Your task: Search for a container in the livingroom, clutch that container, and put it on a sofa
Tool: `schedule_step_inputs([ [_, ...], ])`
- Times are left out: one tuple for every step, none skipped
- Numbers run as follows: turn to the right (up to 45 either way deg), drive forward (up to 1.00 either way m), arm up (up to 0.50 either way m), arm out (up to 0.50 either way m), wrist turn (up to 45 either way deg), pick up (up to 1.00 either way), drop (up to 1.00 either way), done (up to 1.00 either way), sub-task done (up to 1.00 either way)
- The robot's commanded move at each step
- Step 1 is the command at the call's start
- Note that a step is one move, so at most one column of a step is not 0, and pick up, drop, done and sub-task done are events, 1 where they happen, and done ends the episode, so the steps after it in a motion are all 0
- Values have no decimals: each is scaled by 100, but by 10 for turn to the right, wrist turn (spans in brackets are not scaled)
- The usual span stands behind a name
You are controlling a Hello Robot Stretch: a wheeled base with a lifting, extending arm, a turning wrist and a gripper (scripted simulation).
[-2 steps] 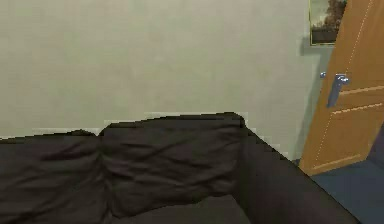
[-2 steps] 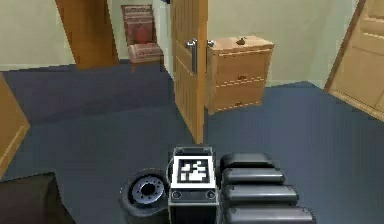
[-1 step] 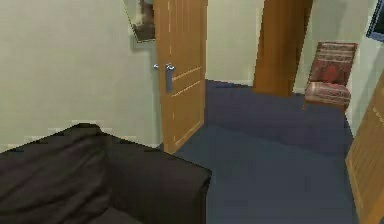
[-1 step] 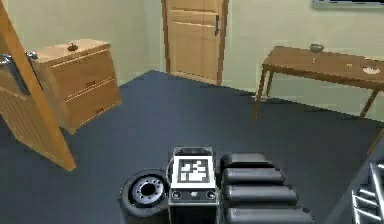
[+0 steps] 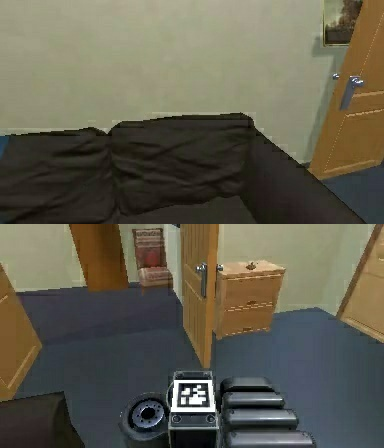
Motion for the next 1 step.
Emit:
schedule_step_inputs([
  [-450,0,0,0,0,0,0,0,0],
])
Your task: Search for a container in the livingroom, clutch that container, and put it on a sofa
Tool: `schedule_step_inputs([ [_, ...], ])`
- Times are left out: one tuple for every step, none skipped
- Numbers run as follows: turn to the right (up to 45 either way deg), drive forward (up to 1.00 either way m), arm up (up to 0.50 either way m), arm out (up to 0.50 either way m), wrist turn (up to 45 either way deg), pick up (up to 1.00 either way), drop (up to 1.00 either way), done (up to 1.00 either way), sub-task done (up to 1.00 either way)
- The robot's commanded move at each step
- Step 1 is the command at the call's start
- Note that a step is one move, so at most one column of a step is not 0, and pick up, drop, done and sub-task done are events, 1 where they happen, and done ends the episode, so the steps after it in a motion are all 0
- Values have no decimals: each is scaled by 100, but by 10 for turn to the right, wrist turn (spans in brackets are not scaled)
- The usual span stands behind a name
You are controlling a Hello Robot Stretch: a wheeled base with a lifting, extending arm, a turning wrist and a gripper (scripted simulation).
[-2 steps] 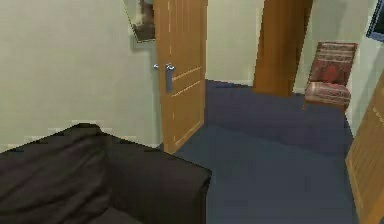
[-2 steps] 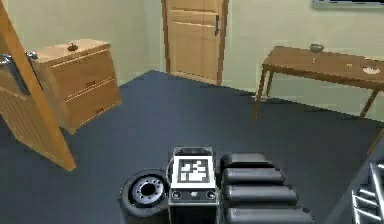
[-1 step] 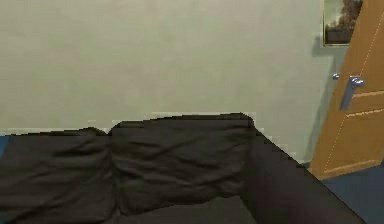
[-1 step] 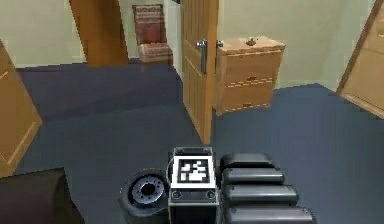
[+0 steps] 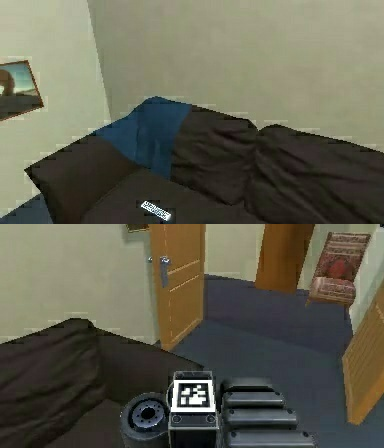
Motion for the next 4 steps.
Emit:
schedule_step_inputs([
  [-360,0,0,0,0,0,0,0,0],
  [450,0,0,0,0,0,0,0,0],
  [450,0,0,0,0,0,0,0,0],
  [270,0,0,0,0,0,0,0,0],
])
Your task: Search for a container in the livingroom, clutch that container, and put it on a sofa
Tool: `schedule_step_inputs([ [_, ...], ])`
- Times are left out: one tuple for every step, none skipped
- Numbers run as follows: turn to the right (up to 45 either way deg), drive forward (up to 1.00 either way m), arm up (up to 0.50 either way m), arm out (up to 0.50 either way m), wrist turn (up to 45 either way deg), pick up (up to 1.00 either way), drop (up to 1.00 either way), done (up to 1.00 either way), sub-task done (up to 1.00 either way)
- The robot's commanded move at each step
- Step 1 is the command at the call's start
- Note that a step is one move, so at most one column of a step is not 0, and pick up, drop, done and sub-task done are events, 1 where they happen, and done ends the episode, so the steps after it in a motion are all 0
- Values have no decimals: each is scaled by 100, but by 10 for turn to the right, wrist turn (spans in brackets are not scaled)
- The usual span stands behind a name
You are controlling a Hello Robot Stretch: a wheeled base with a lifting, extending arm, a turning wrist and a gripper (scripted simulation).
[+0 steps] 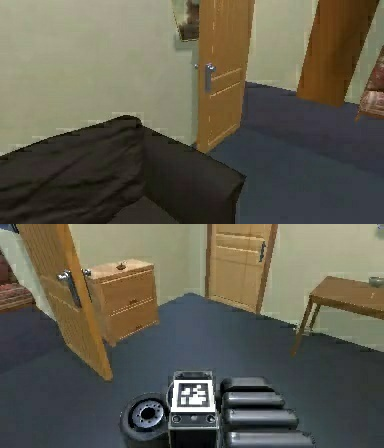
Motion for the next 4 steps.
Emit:
schedule_step_inputs([
  [-450,0,0,0,0,0,0,0,0],
  [-450,0,0,0,0,0,0,0,0],
  [-120,0,0,0,0,0,0,0,0],
  [450,0,0,0,0,0,0,0,0],
])
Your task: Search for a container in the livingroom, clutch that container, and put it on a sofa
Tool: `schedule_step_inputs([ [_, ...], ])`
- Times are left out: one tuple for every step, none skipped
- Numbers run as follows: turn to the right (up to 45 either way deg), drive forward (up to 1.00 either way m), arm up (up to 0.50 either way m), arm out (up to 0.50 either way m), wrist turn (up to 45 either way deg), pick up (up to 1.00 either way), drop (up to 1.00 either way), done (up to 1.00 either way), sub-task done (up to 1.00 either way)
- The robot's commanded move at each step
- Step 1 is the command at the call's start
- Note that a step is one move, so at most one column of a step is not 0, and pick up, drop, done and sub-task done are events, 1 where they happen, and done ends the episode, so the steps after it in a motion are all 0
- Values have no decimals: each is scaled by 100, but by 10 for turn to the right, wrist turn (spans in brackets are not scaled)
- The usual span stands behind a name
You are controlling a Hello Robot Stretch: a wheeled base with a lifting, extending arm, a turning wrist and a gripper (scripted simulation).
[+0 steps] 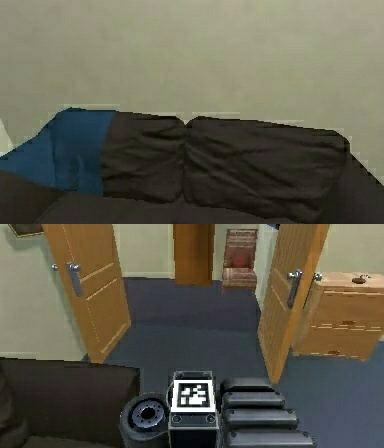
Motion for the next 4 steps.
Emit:
schedule_step_inputs([
  [420,0,0,0,0,0,0,0,0],
  [-450,0,0,0,0,0,0,0,0],
  [-450,0,0,0,0,0,0,0,0],
  [-150,0,0,0,0,0,0,0,0],
])
